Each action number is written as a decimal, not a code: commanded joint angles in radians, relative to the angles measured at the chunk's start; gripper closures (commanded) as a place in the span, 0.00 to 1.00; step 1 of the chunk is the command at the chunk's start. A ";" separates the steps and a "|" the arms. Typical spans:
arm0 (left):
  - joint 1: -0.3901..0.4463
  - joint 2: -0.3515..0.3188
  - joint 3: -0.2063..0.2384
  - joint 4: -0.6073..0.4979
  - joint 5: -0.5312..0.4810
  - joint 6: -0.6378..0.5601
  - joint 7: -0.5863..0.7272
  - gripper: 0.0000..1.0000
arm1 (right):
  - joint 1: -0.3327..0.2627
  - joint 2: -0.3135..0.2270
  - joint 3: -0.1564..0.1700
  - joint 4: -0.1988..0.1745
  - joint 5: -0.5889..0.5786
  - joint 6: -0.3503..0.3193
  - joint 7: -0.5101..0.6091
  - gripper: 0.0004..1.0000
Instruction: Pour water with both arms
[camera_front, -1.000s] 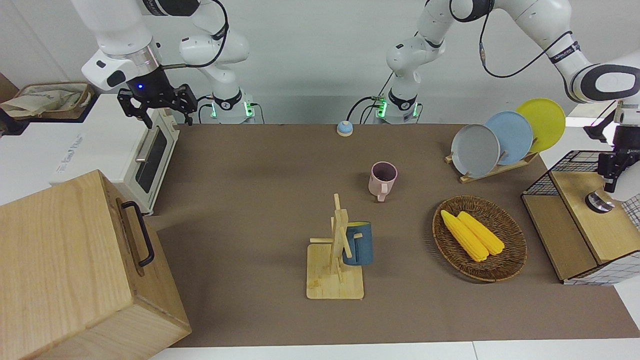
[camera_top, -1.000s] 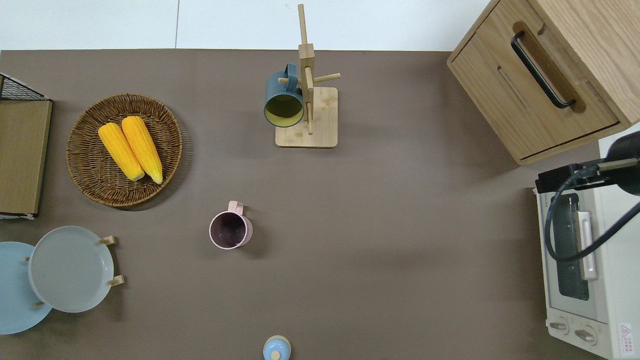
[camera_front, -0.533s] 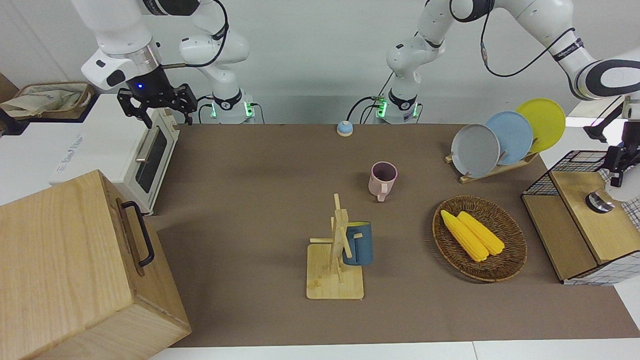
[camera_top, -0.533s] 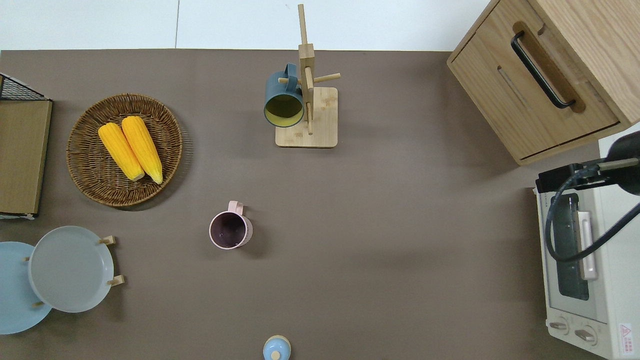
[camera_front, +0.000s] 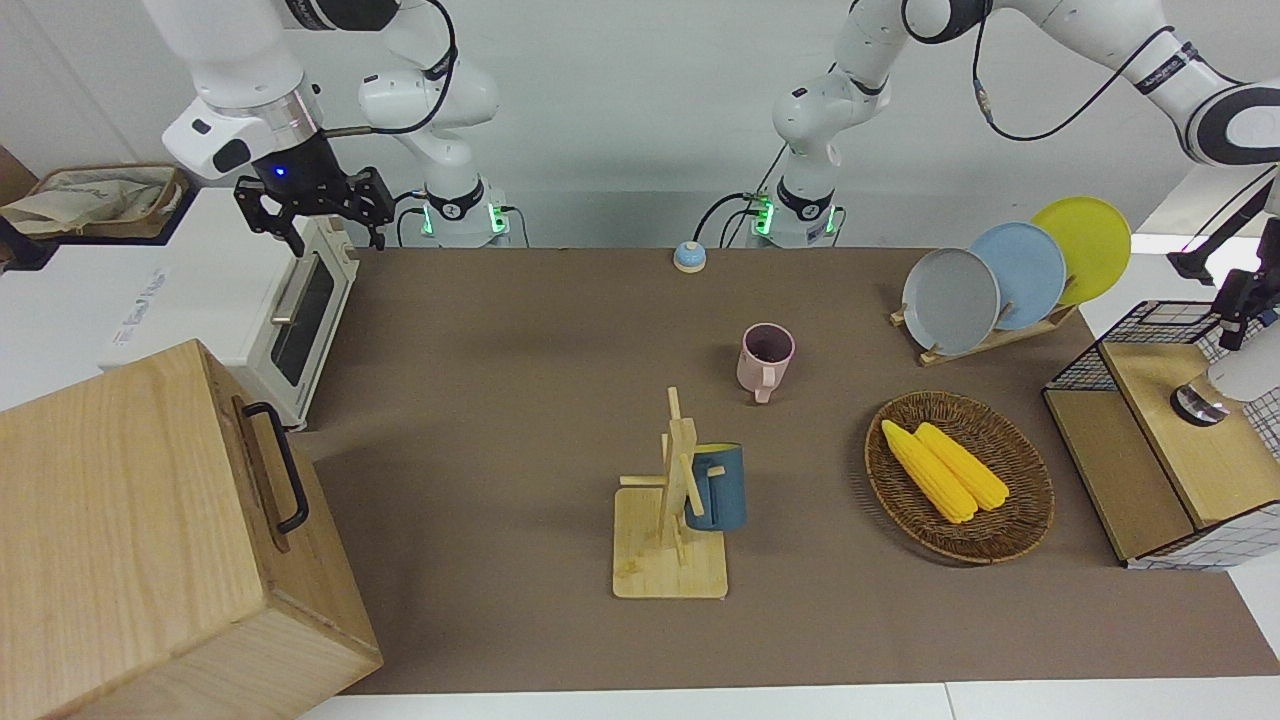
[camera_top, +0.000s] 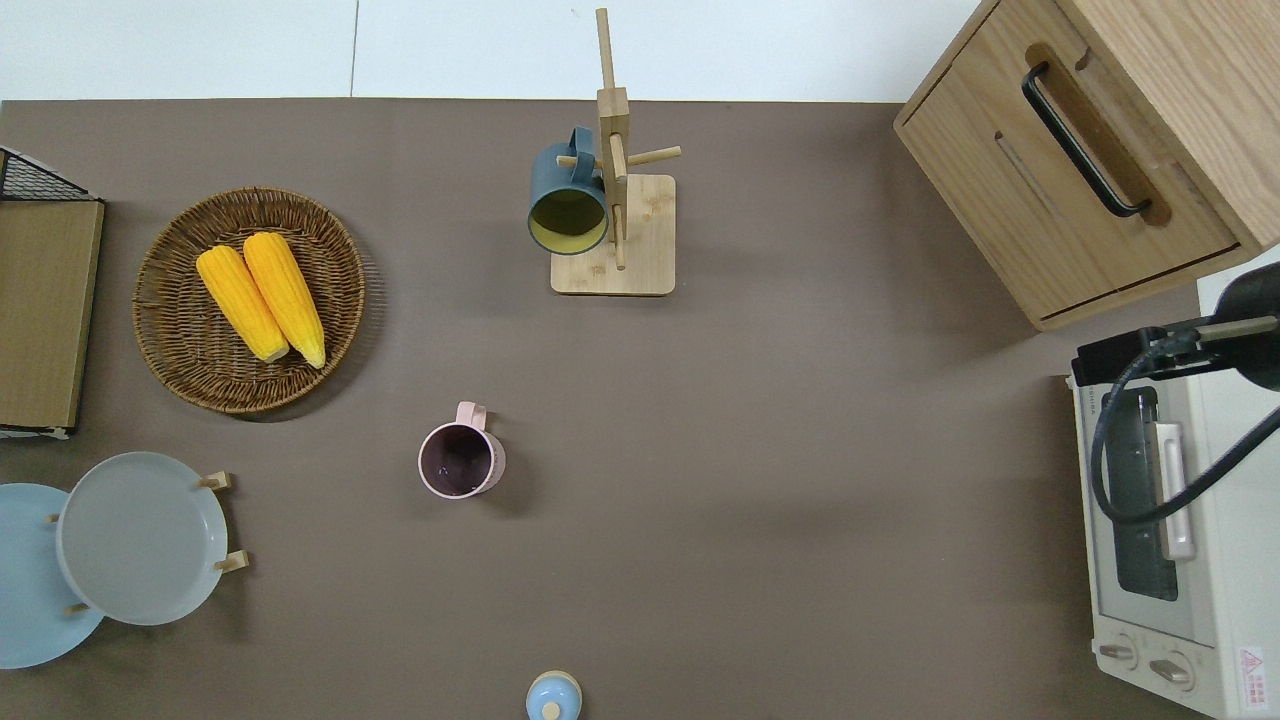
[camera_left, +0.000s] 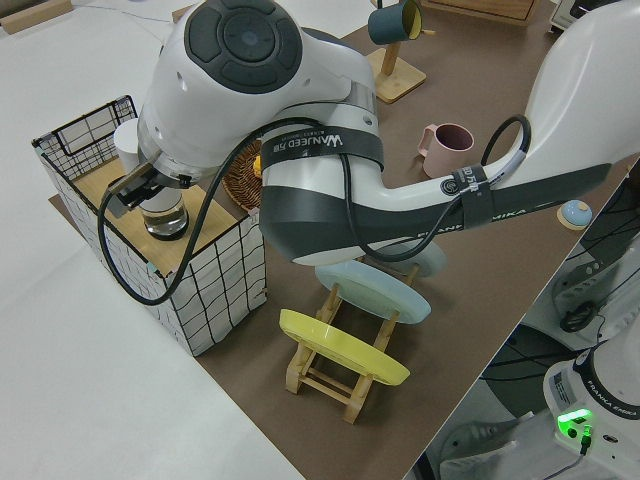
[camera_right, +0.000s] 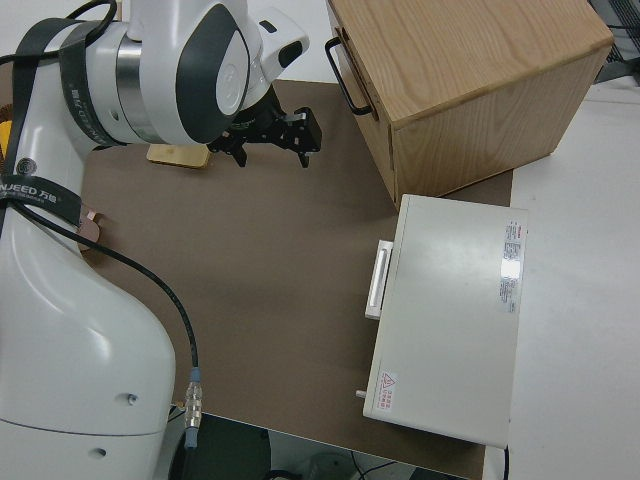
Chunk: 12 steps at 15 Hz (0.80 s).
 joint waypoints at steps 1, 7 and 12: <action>0.009 -0.037 0.013 0.026 0.112 -0.138 -0.088 0.00 | 0.002 -0.005 -0.001 0.003 0.000 -0.001 -0.013 0.01; -0.033 -0.182 -0.100 0.026 0.395 -0.388 -0.399 0.00 | 0.002 -0.003 -0.001 0.003 0.002 -0.002 -0.013 0.01; -0.037 -0.259 -0.297 0.026 0.533 -0.532 -0.604 0.00 | 0.002 -0.005 -0.001 0.003 0.000 -0.001 -0.013 0.01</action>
